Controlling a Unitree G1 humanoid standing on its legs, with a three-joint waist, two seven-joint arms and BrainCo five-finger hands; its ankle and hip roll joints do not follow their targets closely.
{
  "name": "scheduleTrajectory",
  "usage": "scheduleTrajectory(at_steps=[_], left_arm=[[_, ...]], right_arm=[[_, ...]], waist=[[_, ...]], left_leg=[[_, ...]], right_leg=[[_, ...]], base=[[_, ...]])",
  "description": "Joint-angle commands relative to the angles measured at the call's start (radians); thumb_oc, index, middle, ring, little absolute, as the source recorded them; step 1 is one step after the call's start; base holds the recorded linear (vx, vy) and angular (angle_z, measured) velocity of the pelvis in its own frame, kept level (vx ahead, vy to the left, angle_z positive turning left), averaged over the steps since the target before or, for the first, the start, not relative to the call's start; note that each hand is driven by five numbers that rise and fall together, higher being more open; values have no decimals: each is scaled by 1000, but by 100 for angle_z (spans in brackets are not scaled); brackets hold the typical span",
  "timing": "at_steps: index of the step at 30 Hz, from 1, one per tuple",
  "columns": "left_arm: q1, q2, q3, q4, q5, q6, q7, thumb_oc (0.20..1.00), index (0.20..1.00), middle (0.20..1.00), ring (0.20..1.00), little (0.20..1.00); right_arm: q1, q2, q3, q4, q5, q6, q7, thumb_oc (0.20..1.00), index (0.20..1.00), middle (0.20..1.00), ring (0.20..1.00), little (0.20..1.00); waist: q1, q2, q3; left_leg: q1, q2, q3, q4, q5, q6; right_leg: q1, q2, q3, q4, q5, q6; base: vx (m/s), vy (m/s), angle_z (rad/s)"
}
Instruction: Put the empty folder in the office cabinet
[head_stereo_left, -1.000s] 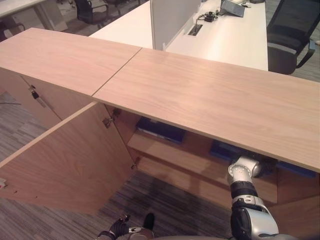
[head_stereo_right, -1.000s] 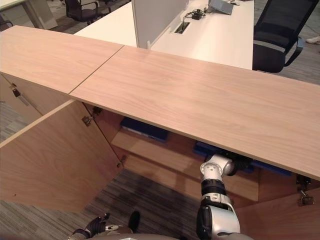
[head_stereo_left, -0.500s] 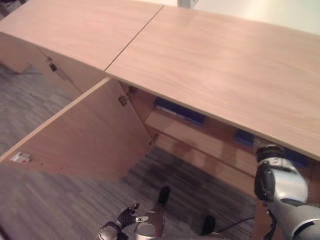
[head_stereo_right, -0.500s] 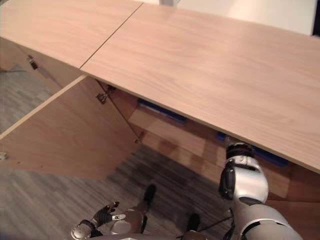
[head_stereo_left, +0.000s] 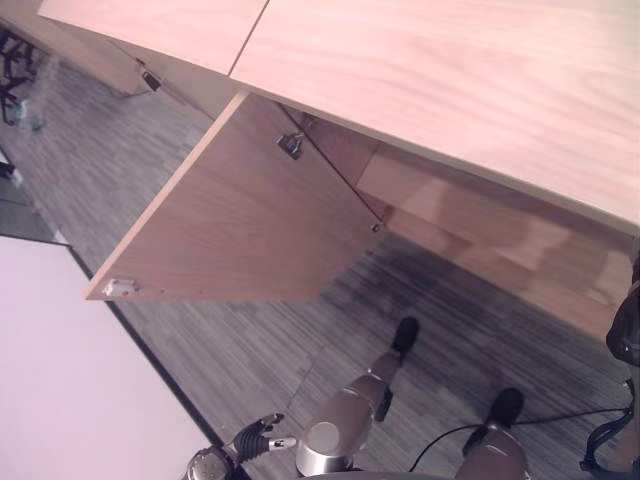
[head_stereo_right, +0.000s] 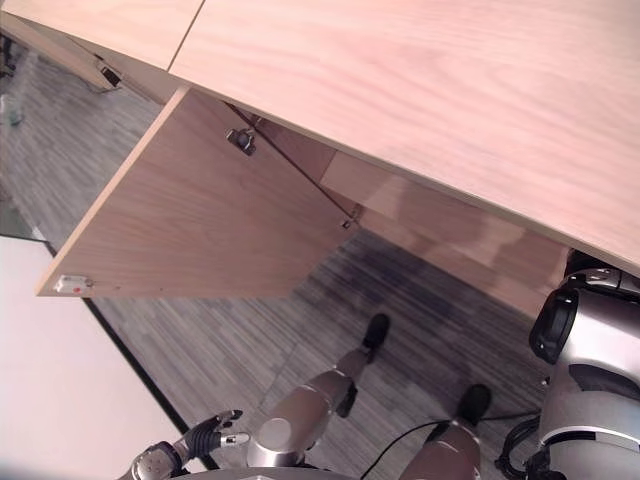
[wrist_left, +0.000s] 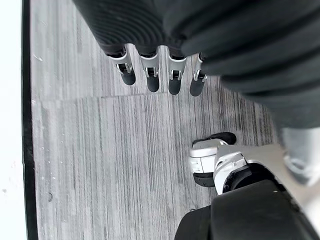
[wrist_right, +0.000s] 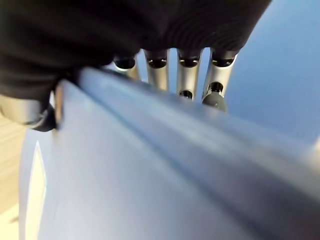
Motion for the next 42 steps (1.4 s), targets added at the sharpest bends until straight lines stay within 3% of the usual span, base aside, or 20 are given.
scheduleTrajectory(at_steps=[1,12,18,19,24,27,28,29,30,31,32,35,42], left_arm=[[7,24,-52,-17,-2,-16,-3,1000,1000,1000,1000,1000],[-21,30,-65,-57,-35,-11,0,1000,1000,1000,1000,1000],[-49,45,-54,-54,-59,-6,9,1000,1000,1000,1000,1000],[-63,60,-50,-57,-68,-9,14,1000,1000,1000,1000,1000],[-80,76,-34,-72,-93,-10,31,1000,1000,1000,1000,1000],[-90,116,5,-175,-154,-36,60,1000,1000,1000,1000,1000],[-126,128,39,-211,-205,-35,76,1000,1000,1000,1000,1000],[-162,134,66,-235,-249,-41,86,1000,1000,1000,1000,1000],[-156,126,73,-136,-219,-55,91,1000,1000,1000,1000,1000],[-206,137,39,-144,-192,-80,103,1000,1000,1000,1000,1000],[-226,139,40,-162,-178,-75,118,1000,1000,1000,1000,1000],[-361,108,33,-141,-237,-55,158,1000,1000,1000,1000,1000],[-366,90,31,-104,-237,-56,168,1000,1000,1000,1000,1000]], right_arm=[[-63,-106,91,-58,-35,-26,-7,200,200,200,200,200],[-29,-92,45,-43,-8,-39,-45,200,200,200,200,200],[-79,-83,88,-32,-14,-19,-42,200,200,200,200,200],[-113,-87,120,-24,-18,-7,-35,200,200,200,200,200],[-144,-88,151,-7,-28,-1,-39,200,200,200,200,200],[-183,-83,198,-35,-43,-13,-51,200,200,200,200,200],[-196,-62,204,-54,-44,-25,-64,200,200,200,200,200],[-204,-54,215,-77,-63,-30,-69,200,200,200,200,200],[-197,-70,209,-77,-68,-31,-60,200,200,200,200,200],[-224,-66,241,-85,-50,-53,-45,200,200,200,200,200],[-210,-67,238,-87,-39,-66,-40,200,200,200,200,200],[-255,33,262,-94,-31,-86,-48,200,200,200,200,200],[-302,98,274,-106,-18,-105,-38,200,200,200,200,200]], waist=[[26,-16,-20],[9,22,19],[-5,14,57],[-11,-1,80],[-20,-27,83],[-19,-49,81],[-27,-65,85],[-46,-89,79],[-50,-104,79],[-66,-136,76],[-74,-142,79],[-111,-190,78],[-125,-215,53]], left_leg=[[29,115,28,10,-127,-62],[11,93,22,16,-139,-57],[-64,81,49,107,-169,-54],[-147,72,60,201,-186,-58],[-250,65,68,286,-211,-63],[-342,68,80,333,-225,-66],[-400,71,87,377,-237,-65],[-449,72,88,444,-289,-63],[-486,77,88,469,-270,-61],[-520,76,83,538,-330,-62],[-540,80,84,575,-346,-61],[-602,90,84,669,-389,-56],[-624,94,88,693,-415,-52]], right_leg=[[-109,-47,51,62,-1,25],[-180,-71,66,164,-52,29],[-268,-82,109,234,-71,31],[-335,-90,128,282,-67,28],[-417,-87,146,336,-81,22],[-525,-76,172,382,-83,18],[-579,-70,192,410,-87,12],[-616,-66,208,463,-135,13],[-655,-57,213,477,-110,2],[-683,-49,231,526,-160,1],[-703,-52,236,550,-167,-1],[-763,-30,252,611,-187,-16],[-797,-18,259,633,-197,-22]], base=[[-25,18,7],[-20,-2,7],[-75,-4,-5],[-121,-30,-2],[-63,-38,0],[-42,-17,-2],[83,-29,-25],[19,-4,-31],[155,-54,-20],[56,-43,-10],[152,-66,3],[49,-8,-13],[45,-3,-14]])
